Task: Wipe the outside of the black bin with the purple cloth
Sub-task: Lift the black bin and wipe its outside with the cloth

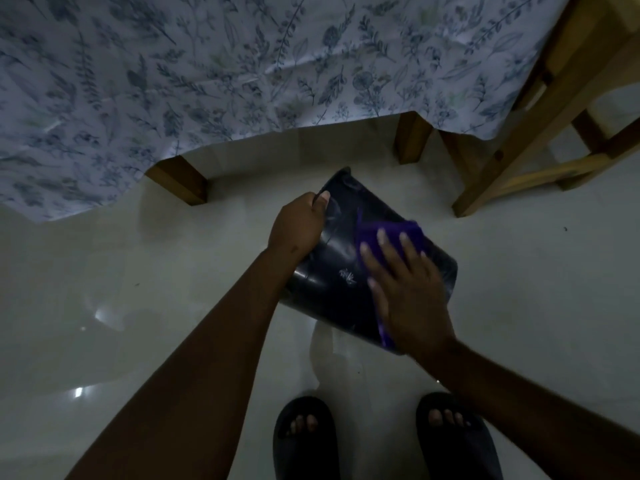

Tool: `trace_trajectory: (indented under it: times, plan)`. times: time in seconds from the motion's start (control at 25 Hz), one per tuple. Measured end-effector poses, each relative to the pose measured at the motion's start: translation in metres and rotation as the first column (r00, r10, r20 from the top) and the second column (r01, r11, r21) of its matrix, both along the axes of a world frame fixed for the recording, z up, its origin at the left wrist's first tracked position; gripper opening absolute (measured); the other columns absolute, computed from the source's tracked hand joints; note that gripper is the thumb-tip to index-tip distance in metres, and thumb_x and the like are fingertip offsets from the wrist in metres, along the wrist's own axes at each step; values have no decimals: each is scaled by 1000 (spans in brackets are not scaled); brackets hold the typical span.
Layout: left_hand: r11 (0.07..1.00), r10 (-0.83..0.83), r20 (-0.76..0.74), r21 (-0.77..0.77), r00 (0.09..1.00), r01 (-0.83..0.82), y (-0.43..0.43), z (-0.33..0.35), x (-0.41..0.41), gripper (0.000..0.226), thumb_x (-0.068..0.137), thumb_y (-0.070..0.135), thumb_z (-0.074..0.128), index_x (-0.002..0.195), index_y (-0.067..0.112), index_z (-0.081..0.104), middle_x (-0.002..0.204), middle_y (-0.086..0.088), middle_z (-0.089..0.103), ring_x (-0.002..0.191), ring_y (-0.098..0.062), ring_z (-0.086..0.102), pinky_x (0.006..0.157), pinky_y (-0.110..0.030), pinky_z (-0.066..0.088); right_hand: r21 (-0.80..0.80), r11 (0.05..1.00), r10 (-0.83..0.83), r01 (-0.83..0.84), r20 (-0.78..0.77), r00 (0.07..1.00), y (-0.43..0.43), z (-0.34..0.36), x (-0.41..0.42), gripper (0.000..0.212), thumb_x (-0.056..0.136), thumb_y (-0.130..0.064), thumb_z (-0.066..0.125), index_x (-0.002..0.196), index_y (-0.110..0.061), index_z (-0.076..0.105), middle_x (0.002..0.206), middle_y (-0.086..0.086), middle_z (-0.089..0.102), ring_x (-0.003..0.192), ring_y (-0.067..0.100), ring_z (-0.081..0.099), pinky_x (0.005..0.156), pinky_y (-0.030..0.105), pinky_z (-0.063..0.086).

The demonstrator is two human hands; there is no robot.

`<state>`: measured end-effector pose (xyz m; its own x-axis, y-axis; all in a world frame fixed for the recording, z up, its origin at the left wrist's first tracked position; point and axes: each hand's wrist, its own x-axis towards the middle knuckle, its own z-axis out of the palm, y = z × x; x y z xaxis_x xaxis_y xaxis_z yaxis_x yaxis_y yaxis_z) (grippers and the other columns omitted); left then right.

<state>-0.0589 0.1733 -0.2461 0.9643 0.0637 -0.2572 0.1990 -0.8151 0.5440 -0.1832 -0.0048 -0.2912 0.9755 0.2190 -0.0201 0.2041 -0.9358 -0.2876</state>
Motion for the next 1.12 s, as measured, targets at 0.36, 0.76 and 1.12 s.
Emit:
trace_trajectory:
  times: [0.36, 0.76, 1.12]
  plan:
    - [996, -18, 0, -93, 1000, 18, -2, 12, -6, 37, 99, 42, 42, 94, 9, 59, 81, -1, 60, 73, -17, 55, 59, -27, 38, 71, 990, -116, 119, -34, 993, -13, 1, 66, 54, 98, -42, 17, 146, -21, 30, 150, 11, 40, 136, 32, 40, 99, 52, 45]
    - [996, -19, 8, -89, 1000, 20, 1, -1, -5, 41, 101, 41, 37, 100, 8, 61, 89, -5, 61, 80, -21, 55, 70, -28, 36, -2, 991, 134, -135, 83, 987, 4, 2, 26, 52, 98, -39, 31, 149, -32, 26, 159, -1, 25, 147, 27, 18, 113, 51, 22]
    - [999, 4, 1, -43, 1000, -4, 1, -9, 7, 44, 101, 41, 35, 97, 5, 59, 87, -7, 59, 80, -24, 54, 70, -28, 37, -37, 994, 107, -105, 35, 994, 1, -3, 5, 57, 92, -37, 44, 147, -35, 29, 158, 2, 27, 146, 32, 19, 110, 56, 24]
